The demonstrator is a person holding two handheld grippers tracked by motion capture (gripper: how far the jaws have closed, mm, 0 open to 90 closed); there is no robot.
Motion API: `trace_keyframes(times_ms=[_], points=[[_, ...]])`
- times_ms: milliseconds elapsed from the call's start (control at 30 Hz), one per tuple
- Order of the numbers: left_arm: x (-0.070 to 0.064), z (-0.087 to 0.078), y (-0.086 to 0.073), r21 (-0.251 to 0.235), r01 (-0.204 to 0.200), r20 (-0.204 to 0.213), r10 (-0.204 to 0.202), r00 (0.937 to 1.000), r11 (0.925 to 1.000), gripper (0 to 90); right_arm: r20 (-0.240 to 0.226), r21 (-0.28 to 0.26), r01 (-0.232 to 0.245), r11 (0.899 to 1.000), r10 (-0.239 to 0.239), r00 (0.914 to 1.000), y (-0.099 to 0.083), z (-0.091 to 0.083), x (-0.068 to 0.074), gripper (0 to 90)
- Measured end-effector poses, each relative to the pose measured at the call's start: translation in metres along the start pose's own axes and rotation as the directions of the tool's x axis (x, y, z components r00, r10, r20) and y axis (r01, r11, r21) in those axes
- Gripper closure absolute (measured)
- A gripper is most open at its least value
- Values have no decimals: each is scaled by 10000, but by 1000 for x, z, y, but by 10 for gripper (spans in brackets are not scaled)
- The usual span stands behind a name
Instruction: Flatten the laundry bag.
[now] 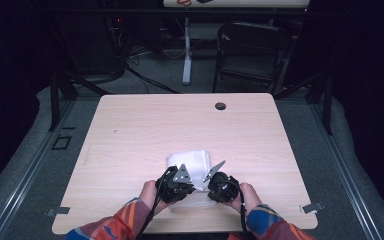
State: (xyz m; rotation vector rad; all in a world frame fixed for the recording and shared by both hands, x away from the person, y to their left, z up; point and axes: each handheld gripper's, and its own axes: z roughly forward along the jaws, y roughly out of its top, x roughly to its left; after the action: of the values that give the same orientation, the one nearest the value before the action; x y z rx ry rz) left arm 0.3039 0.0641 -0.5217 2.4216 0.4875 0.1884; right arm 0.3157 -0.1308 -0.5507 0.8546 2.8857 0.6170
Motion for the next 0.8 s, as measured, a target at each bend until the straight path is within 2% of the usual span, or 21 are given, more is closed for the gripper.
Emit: trace_keyframes(times_ms=[33, 167, 233, 267, 300, 367, 400, 433, 467, 533, 800], points=[[1, -2, 0, -29, 10, -44, -10, 10000, 10000, 866, -144, -53, -9, 10000, 8, 9999, 0, 1, -1, 900], [1, -4, -1, -97, 21, -151, -22, 9999, 10000, 866, -121, -157, -222, 9996, 220, 9997, -1, 1, 0, 900], [2, -6, -1, -109, 18, -240, -20, 9997, 9999, 867, 45, 75, -101, 9999, 100, 9999, 0, -1, -1, 900], [2, -6, -1, -158, 41, -246, -45, 9997, 9999, 867, 45, 75, -101, 9999, 100, 9999, 0, -1, -1, 900], [2, -7, -1, -188, 52, -301, -57, 9995, 9998, 867, -47, -159, -253, 9996, 253, 9997, -1, 1, -1, 900], [3, -10, -2, -194, 110, -362, -117, 9993, 9998, 867, -69, -94, -315, 9995, 314, 9995, -2, 1, -1, 900], [4, -11, -2, -190, 135, -373, -142, 9992, 9997, 867, -32, -42, -300, 9995, 299, 9995, -2, 0, -2, 900], [5, -12, -2, -172, 145, -413, -152, 9990, 9997, 867, 92, 215, -95, 9997, 93, 9999, -1, -2, -3, 900], [5, -13, -3, -163, 166, -441, -173, 9989, 9997, 868, -45, -98, -333, 9994, 332, 9994, -2, 1, -2, 900], [6, -14, -4, -160, 220, -460, -227, 9987, 9996, 868, -12, 105, -238, 9997, 238, 9997, -1, -1, -3, 900], [9, -19, -6, -172, 334, -691, -345, 9970, 9993, 870, 78, 106, -168, 9998, 168, 9998, -2, -1, -4, 900]])
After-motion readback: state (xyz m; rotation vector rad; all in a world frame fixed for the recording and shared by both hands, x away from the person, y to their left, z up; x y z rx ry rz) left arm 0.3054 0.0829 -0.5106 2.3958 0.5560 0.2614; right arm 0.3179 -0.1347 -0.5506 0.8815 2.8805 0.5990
